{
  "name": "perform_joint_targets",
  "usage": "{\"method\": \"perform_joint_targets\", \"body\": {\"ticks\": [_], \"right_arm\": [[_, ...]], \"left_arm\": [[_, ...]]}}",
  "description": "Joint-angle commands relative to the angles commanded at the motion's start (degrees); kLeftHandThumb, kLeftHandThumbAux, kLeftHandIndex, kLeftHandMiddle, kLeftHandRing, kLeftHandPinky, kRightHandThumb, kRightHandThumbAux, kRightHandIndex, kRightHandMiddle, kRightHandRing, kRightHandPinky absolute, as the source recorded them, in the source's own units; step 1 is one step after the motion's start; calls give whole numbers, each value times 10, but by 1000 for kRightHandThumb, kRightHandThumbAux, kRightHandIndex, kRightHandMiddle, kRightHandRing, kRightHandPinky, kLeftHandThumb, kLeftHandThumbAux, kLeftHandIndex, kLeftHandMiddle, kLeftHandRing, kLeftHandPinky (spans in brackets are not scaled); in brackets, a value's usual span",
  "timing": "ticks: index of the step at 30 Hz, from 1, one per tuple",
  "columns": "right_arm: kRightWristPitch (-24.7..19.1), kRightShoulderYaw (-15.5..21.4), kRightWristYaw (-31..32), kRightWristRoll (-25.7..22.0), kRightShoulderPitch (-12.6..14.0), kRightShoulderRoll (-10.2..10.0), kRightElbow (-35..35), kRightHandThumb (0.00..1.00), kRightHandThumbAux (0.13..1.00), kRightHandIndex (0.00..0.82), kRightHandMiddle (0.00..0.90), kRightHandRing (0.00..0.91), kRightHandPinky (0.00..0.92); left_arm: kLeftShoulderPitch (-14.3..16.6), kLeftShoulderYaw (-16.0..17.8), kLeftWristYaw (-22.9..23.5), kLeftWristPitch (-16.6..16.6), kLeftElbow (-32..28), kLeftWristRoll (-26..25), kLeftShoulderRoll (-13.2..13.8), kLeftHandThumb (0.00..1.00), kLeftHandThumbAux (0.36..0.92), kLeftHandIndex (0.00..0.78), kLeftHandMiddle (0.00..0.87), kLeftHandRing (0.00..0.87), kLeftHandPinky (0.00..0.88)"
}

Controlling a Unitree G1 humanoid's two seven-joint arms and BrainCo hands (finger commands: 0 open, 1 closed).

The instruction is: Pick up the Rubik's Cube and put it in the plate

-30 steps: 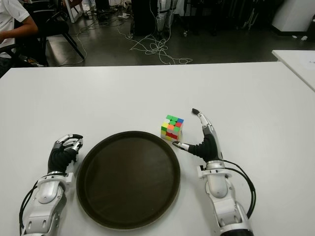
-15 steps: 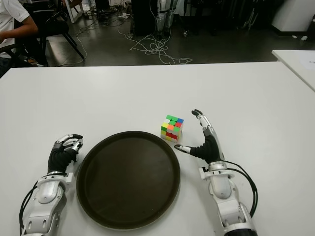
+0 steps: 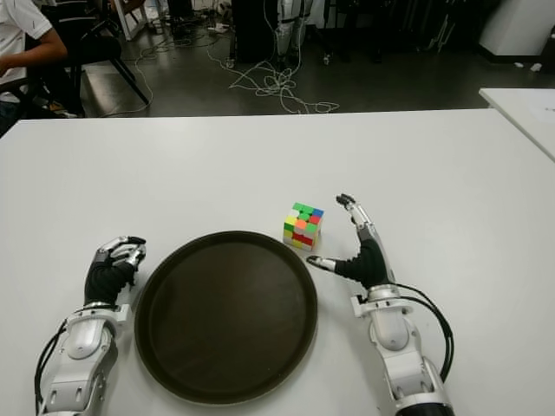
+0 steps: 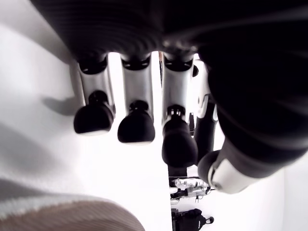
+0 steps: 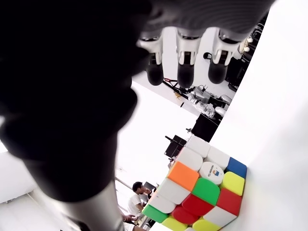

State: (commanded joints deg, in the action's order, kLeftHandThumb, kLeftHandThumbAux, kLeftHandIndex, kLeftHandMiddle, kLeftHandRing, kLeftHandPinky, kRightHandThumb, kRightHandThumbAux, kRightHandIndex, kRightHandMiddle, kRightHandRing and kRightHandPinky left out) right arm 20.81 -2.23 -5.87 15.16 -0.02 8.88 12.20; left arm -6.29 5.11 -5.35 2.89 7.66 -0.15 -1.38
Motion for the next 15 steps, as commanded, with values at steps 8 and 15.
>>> {"method": "perform_joint_targets", "body": {"ticks": [8, 15], "right_arm": [[-4, -4, 23, 3, 0, 11, -12, 0, 930, 50, 78, 61, 66], [-31, -9, 17, 39, -2, 19, -39, 0, 929, 37, 63, 41, 58]], "left_arm": [[-1, -1, -2, -1, 1, 2, -1, 711, 704, 444, 803, 815, 804], [0, -1, 0, 1, 0, 0, -1, 711, 704, 444, 803, 813, 806]]}}
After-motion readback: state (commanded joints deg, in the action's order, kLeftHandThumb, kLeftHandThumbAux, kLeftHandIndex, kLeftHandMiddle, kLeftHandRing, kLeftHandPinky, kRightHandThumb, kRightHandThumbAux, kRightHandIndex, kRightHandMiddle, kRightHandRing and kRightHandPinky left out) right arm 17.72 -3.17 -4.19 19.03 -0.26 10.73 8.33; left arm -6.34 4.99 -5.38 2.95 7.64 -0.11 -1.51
